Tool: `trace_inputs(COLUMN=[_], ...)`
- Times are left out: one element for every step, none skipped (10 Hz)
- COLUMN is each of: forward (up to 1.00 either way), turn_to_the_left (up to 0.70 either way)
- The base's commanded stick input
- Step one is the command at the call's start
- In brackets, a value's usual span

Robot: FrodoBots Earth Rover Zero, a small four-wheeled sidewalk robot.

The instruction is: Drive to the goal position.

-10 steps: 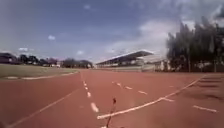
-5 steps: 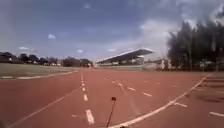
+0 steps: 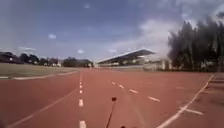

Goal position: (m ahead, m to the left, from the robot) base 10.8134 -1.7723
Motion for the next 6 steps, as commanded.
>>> trace_inputs(forward=[0.70,0.70,0.70,0.70,0.70,0.70], turn_to_the_left=[0.00,0.00,0.00,0.00,0.00,0.00])
